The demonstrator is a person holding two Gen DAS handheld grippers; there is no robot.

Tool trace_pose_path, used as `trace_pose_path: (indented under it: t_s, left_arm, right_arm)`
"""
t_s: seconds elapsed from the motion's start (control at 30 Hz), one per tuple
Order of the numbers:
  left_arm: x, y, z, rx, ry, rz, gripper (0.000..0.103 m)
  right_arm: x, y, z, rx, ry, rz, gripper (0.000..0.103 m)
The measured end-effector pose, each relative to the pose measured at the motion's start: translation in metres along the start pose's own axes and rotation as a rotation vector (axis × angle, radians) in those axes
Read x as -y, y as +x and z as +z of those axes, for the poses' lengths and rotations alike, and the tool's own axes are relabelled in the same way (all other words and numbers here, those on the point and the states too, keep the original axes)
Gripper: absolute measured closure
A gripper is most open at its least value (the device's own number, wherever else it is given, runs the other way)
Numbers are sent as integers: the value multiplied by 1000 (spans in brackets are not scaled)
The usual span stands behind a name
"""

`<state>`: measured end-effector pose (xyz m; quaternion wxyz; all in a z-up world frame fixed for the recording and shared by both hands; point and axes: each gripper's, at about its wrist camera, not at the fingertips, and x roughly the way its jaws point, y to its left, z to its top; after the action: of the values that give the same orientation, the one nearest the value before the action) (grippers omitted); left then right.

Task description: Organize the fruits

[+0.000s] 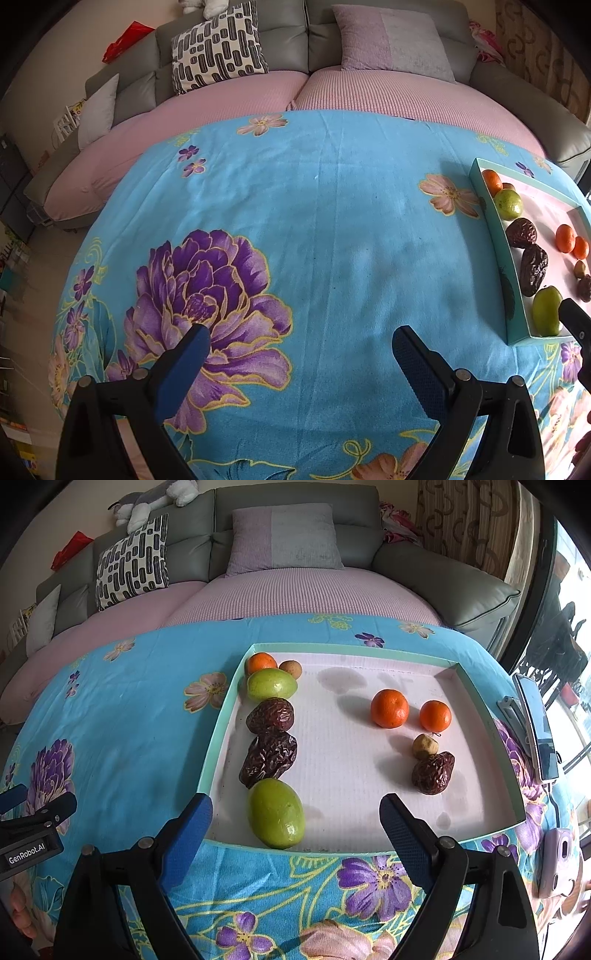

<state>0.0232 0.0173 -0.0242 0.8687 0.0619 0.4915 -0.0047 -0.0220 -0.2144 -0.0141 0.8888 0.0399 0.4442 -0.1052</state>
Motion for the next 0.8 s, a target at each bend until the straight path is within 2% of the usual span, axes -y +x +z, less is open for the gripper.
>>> trace_pose_path:
  t_s: [0.8]
  left_arm:
    - [0,1,-1,-5,6,-4,3]
  right_arm:
    - [0,2,-2,-11,-1,0,11]
